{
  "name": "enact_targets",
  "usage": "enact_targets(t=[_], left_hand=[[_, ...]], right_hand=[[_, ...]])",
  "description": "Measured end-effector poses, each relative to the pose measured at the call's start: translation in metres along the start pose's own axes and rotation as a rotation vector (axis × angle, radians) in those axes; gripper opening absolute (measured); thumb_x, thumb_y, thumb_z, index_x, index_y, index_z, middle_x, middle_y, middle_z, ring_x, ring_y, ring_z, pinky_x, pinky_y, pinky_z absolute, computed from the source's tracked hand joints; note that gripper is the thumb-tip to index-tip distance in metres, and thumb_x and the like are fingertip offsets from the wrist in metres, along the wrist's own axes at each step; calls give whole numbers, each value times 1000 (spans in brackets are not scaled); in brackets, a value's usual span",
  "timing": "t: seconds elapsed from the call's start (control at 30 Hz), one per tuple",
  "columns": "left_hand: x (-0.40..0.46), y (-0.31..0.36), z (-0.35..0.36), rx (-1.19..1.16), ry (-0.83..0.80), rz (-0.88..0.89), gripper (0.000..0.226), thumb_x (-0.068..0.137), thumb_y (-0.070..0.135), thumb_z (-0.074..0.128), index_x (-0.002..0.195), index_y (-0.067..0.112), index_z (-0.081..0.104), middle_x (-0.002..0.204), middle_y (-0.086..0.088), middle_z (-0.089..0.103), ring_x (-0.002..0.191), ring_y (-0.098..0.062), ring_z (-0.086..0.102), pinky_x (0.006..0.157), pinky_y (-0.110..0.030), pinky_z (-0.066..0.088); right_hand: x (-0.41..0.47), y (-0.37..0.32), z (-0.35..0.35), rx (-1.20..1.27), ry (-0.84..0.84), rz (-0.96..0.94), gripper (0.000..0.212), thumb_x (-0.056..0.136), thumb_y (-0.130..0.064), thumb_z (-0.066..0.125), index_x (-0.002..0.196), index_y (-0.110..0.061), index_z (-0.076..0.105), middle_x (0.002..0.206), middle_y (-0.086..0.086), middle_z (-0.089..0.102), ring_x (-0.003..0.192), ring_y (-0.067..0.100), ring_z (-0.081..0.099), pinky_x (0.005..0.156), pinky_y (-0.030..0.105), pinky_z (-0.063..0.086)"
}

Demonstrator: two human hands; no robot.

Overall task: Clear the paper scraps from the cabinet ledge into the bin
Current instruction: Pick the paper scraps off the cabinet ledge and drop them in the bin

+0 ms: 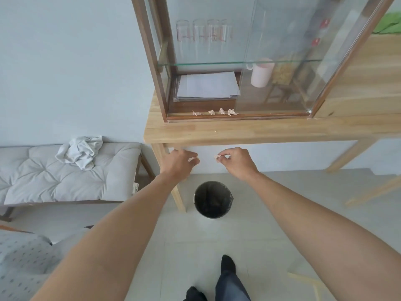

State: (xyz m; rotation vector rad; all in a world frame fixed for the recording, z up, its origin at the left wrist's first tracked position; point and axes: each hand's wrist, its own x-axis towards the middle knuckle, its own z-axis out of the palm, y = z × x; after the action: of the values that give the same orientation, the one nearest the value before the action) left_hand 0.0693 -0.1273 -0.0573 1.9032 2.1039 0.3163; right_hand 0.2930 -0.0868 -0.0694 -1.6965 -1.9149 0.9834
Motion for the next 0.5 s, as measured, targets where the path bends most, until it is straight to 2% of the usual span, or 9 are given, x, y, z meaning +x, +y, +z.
enact_targets(t=[0.1,0.2,0.27,0.37,0.5], left_hand=[[-5,2,19,-6,-42,-21,36,103,55,56,133,41,69,96,0,81,98,-23,73,83,-41,59],[-3,1,43,-15,-59,-36,34,103,53,57,132,41,70,93,2,81,95,-22,73,77,-37,57],[-1,0,62,-19,-76,-43,34,103,52,57,131,40,70,96,2,81,100,-23,72,72,-35,53],[7,-5,91,-46,-124,-83,32,102,52,58,128,41,72,91,3,80,98,-25,72,76,-37,55],[22,-11,129,-87,-180,-138,26,100,50,60,121,42,75,85,4,79,93,-23,73,79,-38,58]], right_hand=[[-5,20,9,-17,-23,18,17,100,-32,70,95,-27,85,69,-23,68,60,1,61,55,23,40],[-3,39,20,-34,-60,62,17,99,-34,71,92,-26,85,84,-5,74,56,7,57,56,25,42],[1,53,29,-42,-85,85,17,98,-34,72,91,-25,85,91,-2,77,61,11,61,62,28,47],[9,75,43,-40,-126,121,18,98,-35,73,87,-26,84,86,-2,76,71,20,69,72,34,58],[21,107,63,-72,-174,171,19,97,-37,74,86,-25,84,79,-10,72,70,19,67,68,33,55]])
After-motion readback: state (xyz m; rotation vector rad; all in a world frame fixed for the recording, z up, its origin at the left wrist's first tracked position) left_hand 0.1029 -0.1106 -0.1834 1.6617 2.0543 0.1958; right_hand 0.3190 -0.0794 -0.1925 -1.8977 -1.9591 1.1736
